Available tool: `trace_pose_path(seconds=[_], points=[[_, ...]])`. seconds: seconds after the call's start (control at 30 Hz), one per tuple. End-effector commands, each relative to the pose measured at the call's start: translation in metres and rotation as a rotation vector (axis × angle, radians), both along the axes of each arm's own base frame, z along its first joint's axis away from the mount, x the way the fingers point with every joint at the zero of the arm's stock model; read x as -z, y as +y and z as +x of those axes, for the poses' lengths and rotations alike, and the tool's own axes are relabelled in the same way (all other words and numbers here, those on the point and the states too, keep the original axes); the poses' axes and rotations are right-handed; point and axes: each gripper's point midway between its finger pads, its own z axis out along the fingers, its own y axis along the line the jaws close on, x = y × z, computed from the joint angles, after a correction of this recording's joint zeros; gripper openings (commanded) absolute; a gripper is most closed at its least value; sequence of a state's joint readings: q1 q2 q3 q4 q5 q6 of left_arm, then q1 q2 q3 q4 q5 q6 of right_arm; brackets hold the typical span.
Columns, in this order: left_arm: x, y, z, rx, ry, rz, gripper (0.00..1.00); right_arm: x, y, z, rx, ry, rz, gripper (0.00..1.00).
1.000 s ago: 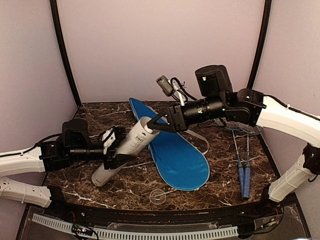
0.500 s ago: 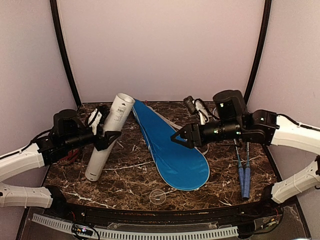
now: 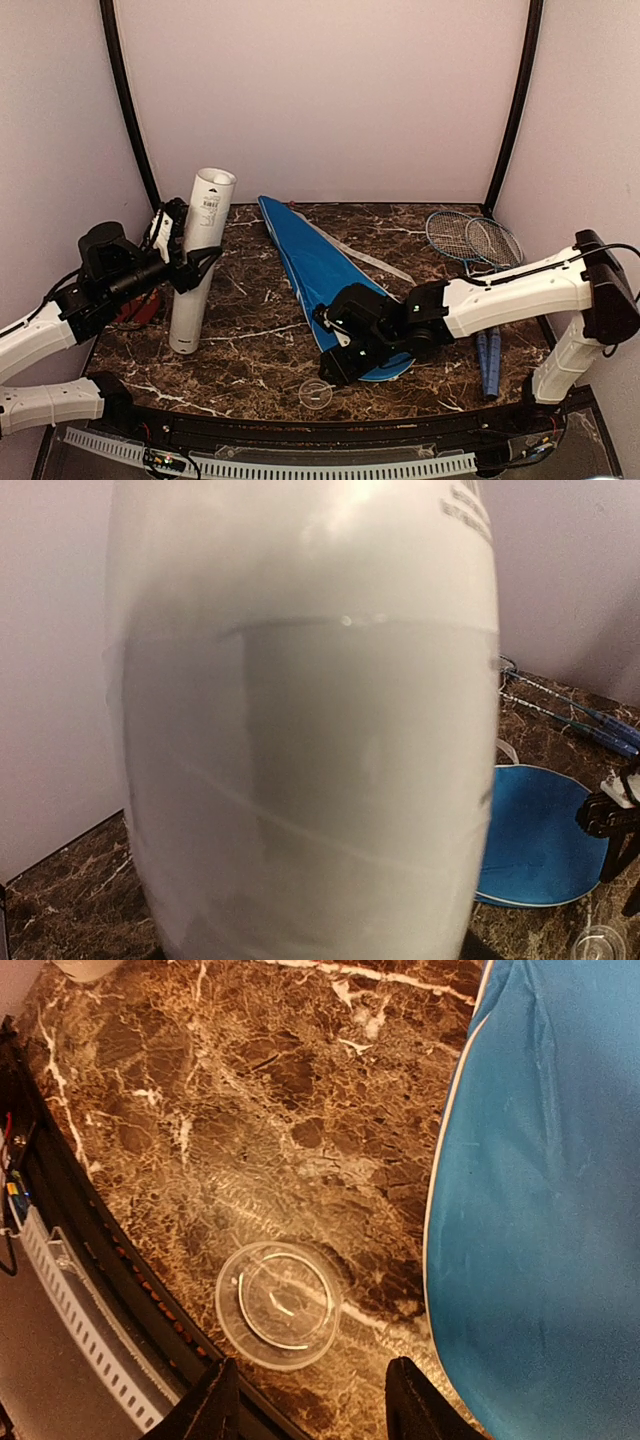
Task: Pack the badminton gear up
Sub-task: Pick up the tube cap at the center of the board.
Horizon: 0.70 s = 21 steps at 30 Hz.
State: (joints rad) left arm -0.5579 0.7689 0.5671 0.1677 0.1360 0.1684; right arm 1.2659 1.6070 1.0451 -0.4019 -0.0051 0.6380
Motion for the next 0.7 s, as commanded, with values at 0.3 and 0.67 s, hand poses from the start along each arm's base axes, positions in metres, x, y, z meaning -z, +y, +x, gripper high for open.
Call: trace_pose_path(seconds=[0.3, 0.67], points=[[-0.026, -0.003, -0.011, 0.051, -0.087, -0.069, 0.58, 0.027, 0.026, 0.006, -0.017, -0.051, -0.101, 0.41], [-0.025, -0.006, -0.013, 0.071, -0.079, -0.073, 0.58, 0.055, 0.021, -0.006, -0.064, -0.049, -0.184, 0.29]])
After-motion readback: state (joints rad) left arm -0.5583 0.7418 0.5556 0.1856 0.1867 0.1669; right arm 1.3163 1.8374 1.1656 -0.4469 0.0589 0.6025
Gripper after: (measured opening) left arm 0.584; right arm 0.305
